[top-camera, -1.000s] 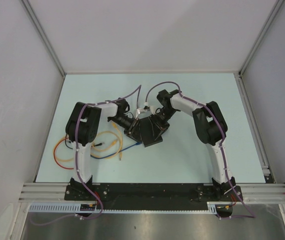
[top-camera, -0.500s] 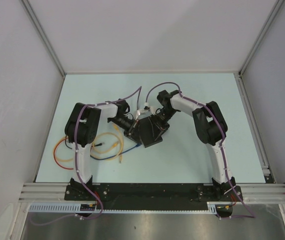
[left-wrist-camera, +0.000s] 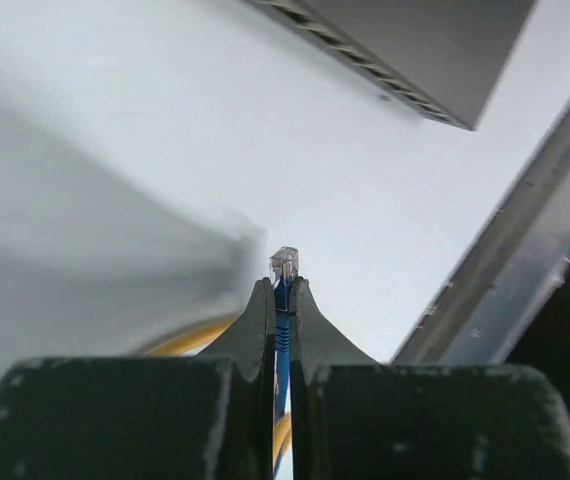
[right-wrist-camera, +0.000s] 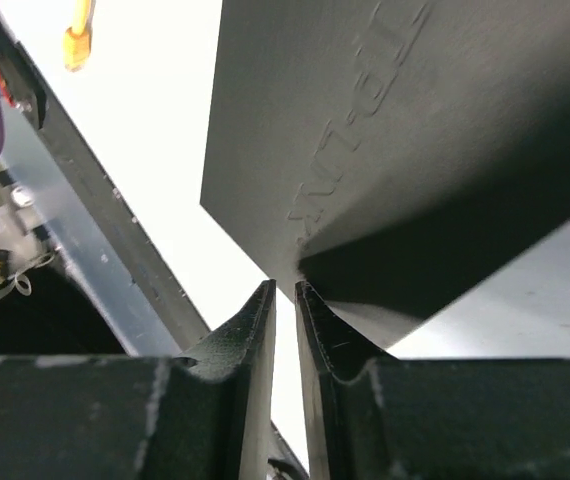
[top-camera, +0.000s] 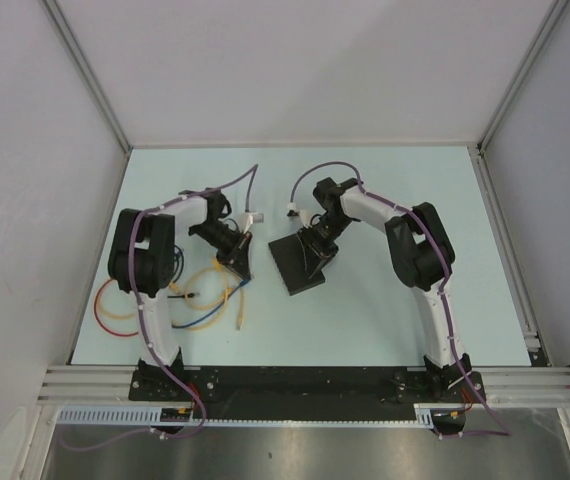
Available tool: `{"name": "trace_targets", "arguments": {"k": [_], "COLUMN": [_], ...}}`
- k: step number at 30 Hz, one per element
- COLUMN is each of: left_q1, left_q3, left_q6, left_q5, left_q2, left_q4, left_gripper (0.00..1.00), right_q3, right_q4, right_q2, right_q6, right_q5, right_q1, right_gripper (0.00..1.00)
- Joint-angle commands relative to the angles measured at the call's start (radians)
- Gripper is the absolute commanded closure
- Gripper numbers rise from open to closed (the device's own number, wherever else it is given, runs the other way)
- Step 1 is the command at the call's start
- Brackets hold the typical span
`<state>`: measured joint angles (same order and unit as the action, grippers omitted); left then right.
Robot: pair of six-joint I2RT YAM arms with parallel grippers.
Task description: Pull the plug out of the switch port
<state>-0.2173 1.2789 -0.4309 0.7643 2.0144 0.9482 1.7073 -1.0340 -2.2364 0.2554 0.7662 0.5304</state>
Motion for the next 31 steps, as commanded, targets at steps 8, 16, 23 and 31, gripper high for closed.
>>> {"name": "trace_targets", "arguments": {"k": [8, 16, 23, 31], "left_q1": [0.171, 0.171, 0.167, 0.160], "left_q3": [0.275, 0.451, 0.626, 0.828], "left_q6": [-0.049, 0.063, 0.198, 0.273], "left_q5": [-0.397, -0.480, -0.503, -0.596], "left_q2": [-0.092, -0.092, -0.079, -0.055], "left_q4": [-0.006, -0.017, -0.054, -0.104], "left_gripper": [0.99, 0.20, 0.00, 0.00], "right_q3": [0.184, 0.238, 0.275, 0.293], "right_q4": [0.184, 0.262, 0.324, 0.356], "right_q2": [0.073, 0.178, 0.181, 0.208], "right_q6": [-0.027, -0.120, -0.300, -0.286], "right_q5": [-0.300, -0.460, -0.766, -0.804], "right_q1": [-0.154, -0.326, -0.403, -0.395], "right_gripper": [0.68, 0.61, 0.50, 0.51]}}
